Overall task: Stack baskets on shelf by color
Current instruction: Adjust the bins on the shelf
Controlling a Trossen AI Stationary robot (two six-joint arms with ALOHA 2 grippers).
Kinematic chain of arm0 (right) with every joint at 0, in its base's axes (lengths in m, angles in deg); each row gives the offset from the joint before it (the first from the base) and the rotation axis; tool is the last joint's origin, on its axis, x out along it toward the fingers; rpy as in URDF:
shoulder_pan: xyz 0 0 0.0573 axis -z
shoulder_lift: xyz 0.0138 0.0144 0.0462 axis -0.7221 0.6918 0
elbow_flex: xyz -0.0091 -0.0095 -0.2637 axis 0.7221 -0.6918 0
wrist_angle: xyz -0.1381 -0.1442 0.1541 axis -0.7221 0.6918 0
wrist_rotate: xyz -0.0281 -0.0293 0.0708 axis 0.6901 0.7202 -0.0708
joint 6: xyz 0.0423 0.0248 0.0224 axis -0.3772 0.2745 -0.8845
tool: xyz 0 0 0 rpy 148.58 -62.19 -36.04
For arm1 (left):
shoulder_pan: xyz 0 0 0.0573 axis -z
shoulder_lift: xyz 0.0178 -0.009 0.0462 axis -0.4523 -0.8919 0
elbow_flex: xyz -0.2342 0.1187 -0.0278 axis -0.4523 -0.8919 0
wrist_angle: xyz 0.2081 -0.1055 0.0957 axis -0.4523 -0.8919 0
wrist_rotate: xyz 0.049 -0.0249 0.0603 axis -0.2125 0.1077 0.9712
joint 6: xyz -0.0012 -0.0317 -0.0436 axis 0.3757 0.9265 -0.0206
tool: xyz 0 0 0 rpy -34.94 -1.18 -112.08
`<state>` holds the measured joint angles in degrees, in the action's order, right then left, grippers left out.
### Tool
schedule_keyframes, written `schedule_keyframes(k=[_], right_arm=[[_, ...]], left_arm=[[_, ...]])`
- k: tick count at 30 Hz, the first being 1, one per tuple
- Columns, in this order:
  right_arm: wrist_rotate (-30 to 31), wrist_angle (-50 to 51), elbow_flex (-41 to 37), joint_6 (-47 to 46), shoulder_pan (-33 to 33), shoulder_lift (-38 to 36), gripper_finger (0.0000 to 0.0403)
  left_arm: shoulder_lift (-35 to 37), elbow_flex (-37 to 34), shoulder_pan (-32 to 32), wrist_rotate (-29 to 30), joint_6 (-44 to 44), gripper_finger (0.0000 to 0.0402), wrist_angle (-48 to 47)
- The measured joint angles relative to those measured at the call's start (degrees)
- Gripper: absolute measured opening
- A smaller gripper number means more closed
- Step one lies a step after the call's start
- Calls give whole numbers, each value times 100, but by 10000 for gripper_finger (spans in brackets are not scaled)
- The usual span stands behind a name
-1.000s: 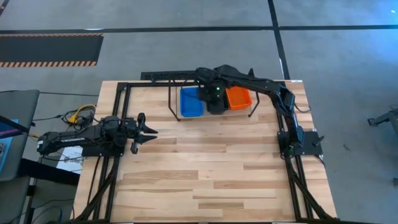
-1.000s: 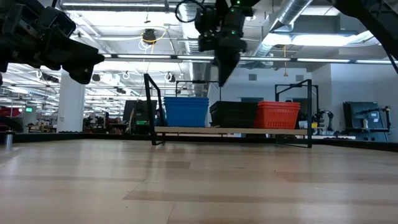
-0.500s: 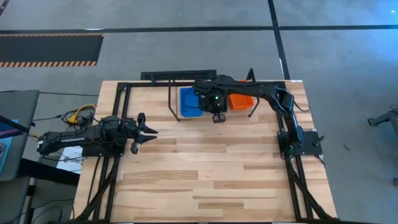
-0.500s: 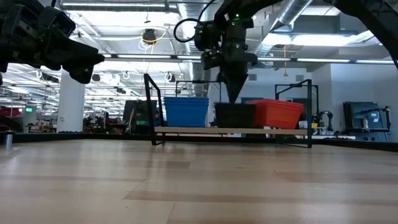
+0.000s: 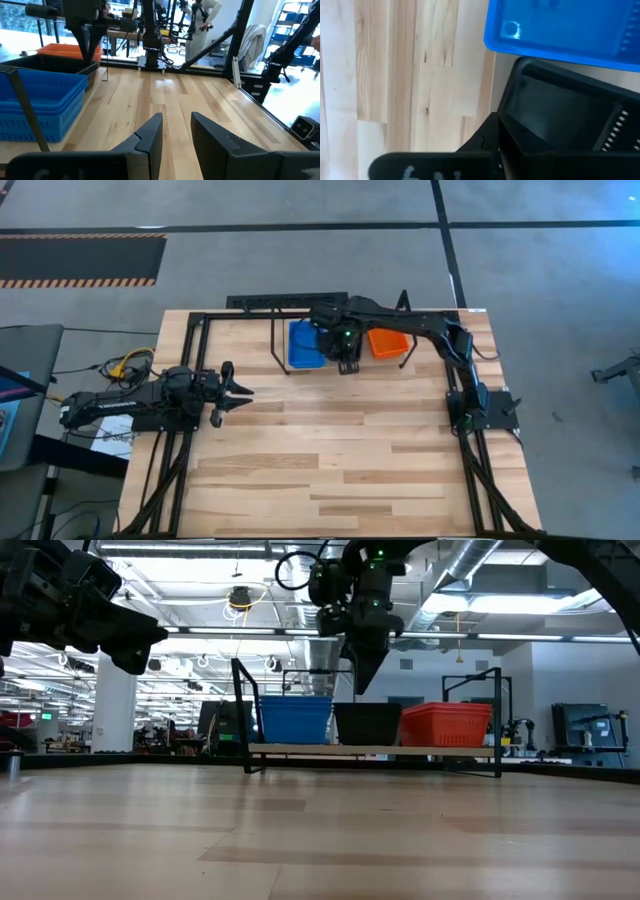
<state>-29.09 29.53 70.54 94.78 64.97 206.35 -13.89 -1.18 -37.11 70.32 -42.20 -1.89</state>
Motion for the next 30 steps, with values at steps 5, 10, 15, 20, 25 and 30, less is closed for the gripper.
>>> schedule_keyframes(k=[5,10,15,20,25,30], right_arm=[[2,318,301,124,65,-3,27],[2,284,327,169,197,-5,28],[0,83,23,420,287,5,27],[-4,-165,-340,449,315,10,28],[-4,-236,-405,410,282,13,27],[-13,-142,-407,405,136,10,29]], left_arm=[[1,0,0,0,2,89,0],[2,0,0,2,4,89,7],[1,0,0,-4,7,89,46],[2,0,0,-7,9,89,46],[0,0,2,-9,-47,89,46],[0,0,0,-9,-72,89,46]])
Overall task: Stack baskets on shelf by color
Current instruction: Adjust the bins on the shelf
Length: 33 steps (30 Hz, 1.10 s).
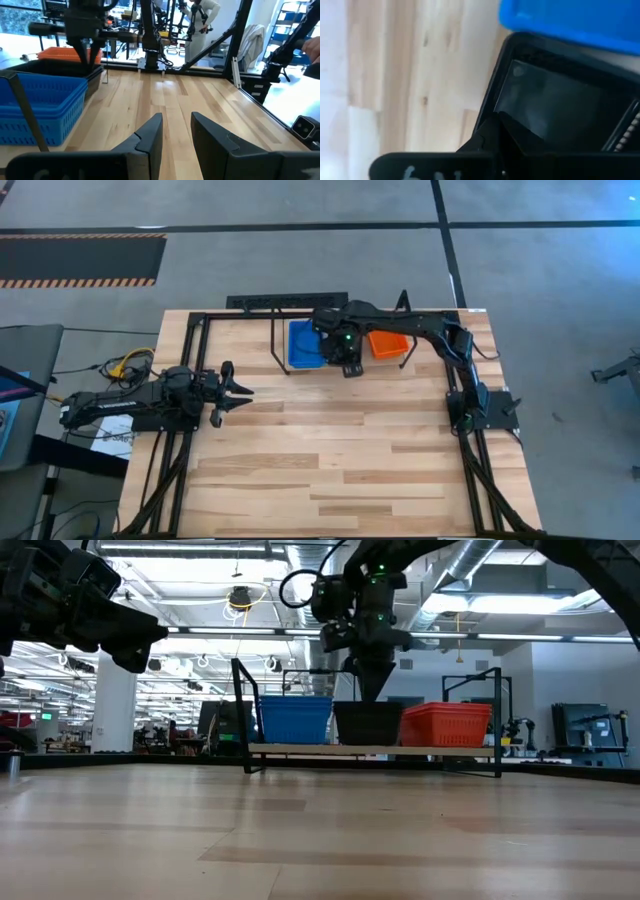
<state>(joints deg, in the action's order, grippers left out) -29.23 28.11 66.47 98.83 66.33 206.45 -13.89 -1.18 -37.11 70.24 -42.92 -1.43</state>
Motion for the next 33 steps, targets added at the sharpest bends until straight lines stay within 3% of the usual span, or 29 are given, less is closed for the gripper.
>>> schedule_keyframes(k=[15,23,29,33], right_arm=[[-11,678,36,151,33,-2,27],[-16,1034,983,-140,55,-10,28],[-943,1749,1608,-455,-477,-22,28],[-1022,1843,1553,-474,-971,-17,29]], left_arm=[[1,0,0,-4,-9,89,0],[1,0,0,-7,-8,89,0],[2,0,0,2,-56,89,0],[0,0,0,2,-68,89,-1]])
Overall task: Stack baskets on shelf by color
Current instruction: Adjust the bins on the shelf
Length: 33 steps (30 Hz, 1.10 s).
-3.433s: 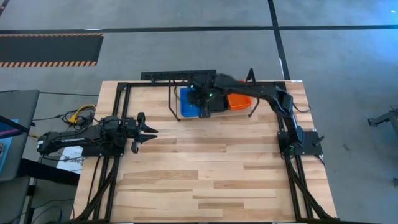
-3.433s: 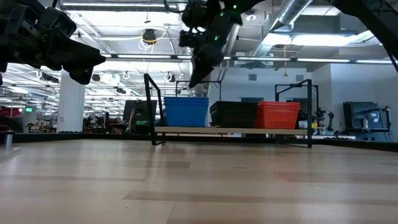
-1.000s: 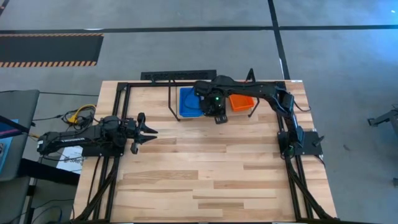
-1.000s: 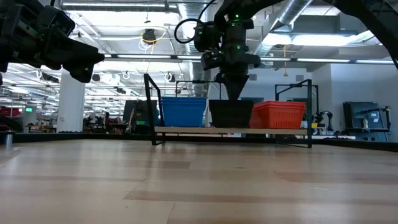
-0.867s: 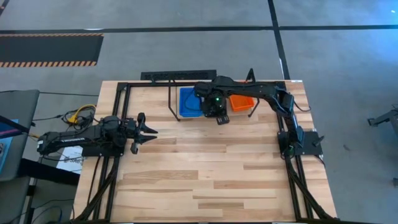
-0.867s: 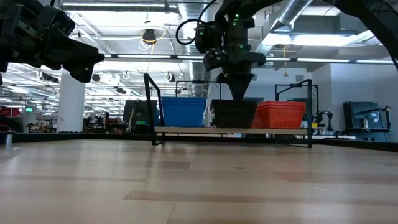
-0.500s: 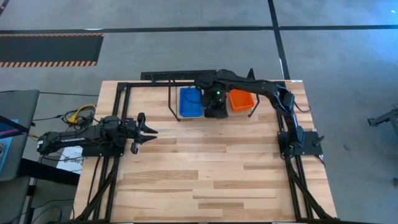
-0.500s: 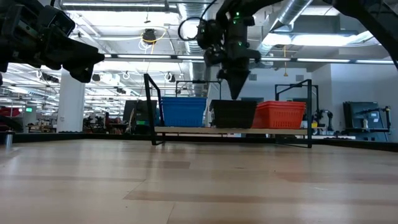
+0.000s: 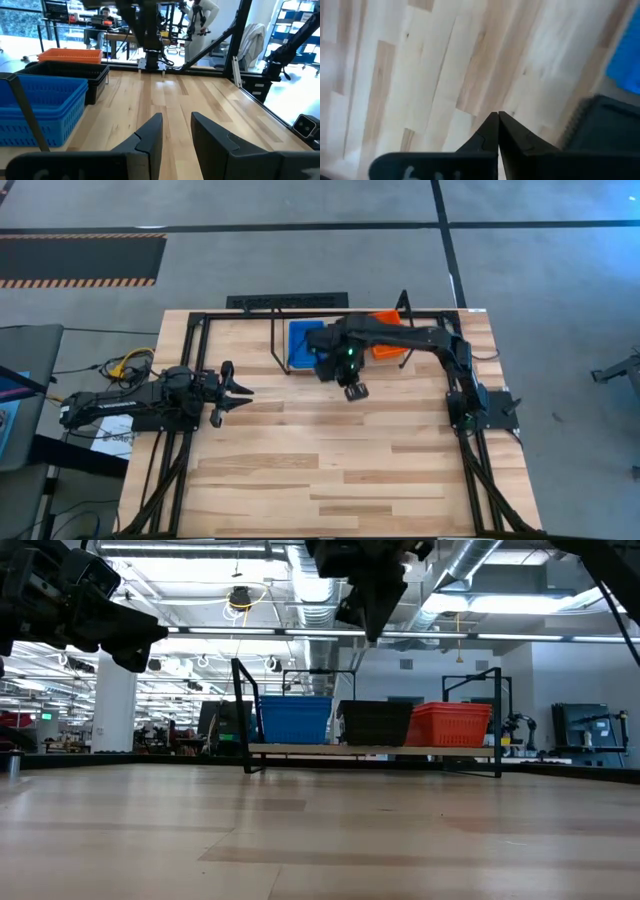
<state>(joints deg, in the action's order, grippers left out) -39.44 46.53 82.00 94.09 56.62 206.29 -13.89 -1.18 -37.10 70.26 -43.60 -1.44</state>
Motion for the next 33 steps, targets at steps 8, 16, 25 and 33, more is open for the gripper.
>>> schedule_keyframes(k=[8,16,25,33], right_arm=[[284,-567,-955,-407,-275,-3,28],[298,-1414,-1926,-382,58,12,27],[300,-1729,-1972,41,435,8,27],[296,-1888,-1972,265,722,10,28]], left_arm=[[0,0,0,-113,-22,89,-1],[1,0,2,-364,12,89,-1],[0,0,2,-295,11,89,-6],[0,0,2,-295,13,89,-6]])
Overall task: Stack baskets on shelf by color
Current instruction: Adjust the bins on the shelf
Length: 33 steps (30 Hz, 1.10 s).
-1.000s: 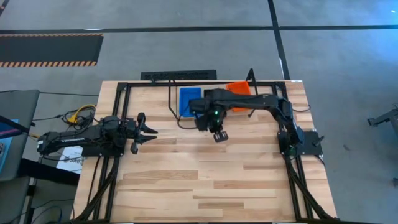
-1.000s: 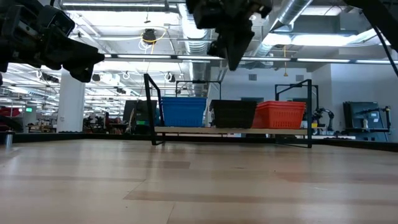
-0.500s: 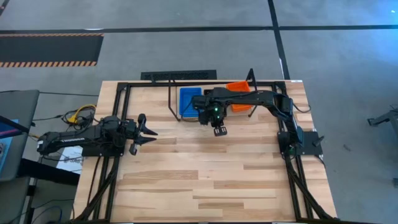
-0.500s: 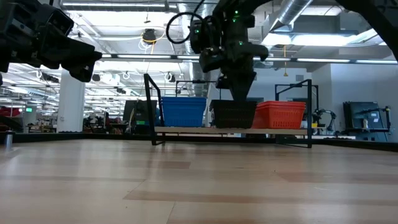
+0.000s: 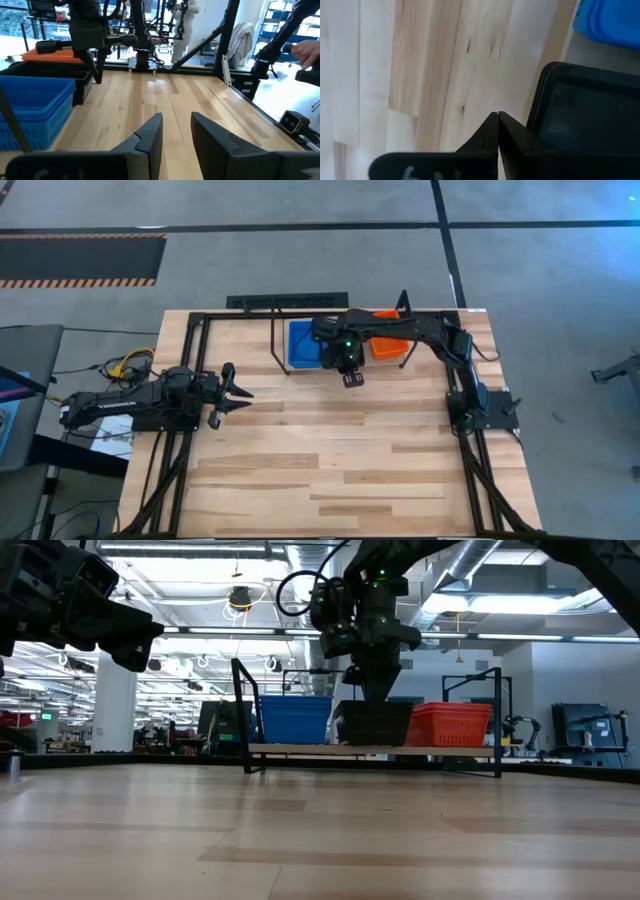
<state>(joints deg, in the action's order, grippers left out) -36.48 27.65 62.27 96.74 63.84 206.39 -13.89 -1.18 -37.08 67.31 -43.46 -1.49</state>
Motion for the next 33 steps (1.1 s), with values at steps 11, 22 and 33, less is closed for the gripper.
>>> schedule_keyframes(k=[11,22,33], right_arm=[[24,-386,0,79,74,-265,28],[718,-240,9,-55,271,-1301,27],[872,869,-220,-248,929,-1422,27]], left_arm=[[0,0,0,7,4,89,0],[0,0,-2,39,2,89,2],[0,0,-1,7,2,89,2]])
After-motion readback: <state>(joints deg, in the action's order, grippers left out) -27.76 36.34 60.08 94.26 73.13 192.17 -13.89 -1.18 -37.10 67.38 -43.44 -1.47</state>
